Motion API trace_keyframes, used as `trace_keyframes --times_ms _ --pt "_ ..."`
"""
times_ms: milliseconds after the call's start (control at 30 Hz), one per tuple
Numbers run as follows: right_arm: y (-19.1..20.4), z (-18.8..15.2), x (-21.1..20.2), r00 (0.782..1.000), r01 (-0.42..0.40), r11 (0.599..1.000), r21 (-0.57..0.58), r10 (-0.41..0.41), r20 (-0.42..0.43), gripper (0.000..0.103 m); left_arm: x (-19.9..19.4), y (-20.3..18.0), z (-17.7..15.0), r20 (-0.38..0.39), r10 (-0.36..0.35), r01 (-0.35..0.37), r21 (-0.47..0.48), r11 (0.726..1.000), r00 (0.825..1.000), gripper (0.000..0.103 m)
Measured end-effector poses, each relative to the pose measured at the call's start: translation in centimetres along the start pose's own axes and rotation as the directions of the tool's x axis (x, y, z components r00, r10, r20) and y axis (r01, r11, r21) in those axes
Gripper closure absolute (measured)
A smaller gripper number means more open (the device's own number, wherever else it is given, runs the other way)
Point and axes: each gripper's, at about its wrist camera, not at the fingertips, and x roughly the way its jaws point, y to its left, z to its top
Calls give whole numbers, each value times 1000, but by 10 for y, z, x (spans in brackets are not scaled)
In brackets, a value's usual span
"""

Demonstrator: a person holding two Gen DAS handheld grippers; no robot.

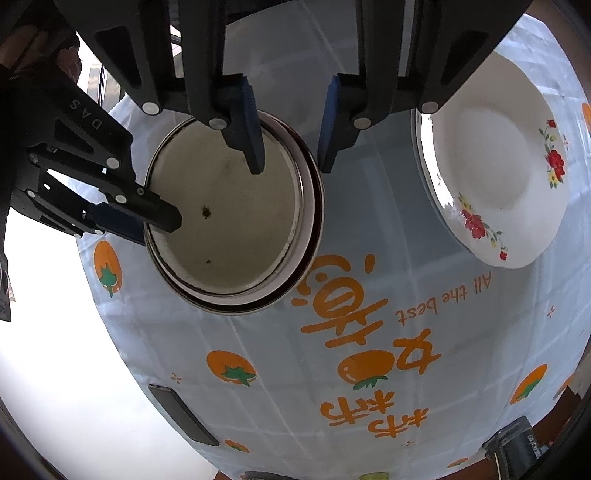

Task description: Organize plates and bowls

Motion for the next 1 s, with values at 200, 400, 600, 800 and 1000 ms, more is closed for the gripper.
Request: trace_keyframes --times_ms 200,400,600,800,1000 --pt "6 3 -6 1000 3 1000 -18 -3 2 78 -8 4 -3 6 1 -1 -9 1000 1000 72" --pt "15 6 -11 1000 6 999 -45 -6 -7 78 -15 6 -7 9 -4 4 -17 1000 1000 72" --pt "24 10 -16 1000 13 997 -76 -13 -8 78 -23 10 -12 18 -10 10 -24 1000 1000 72" --pt "34 11 -23 1000 15 995 -99 -15 1 78 -35 16 -17 34 -13 14 -34 999 999 72" --pt "49 16 -32 1000 20 991 -134 -18 15 78 -48 26 -22 55 -9 12 -52 999 998 72"
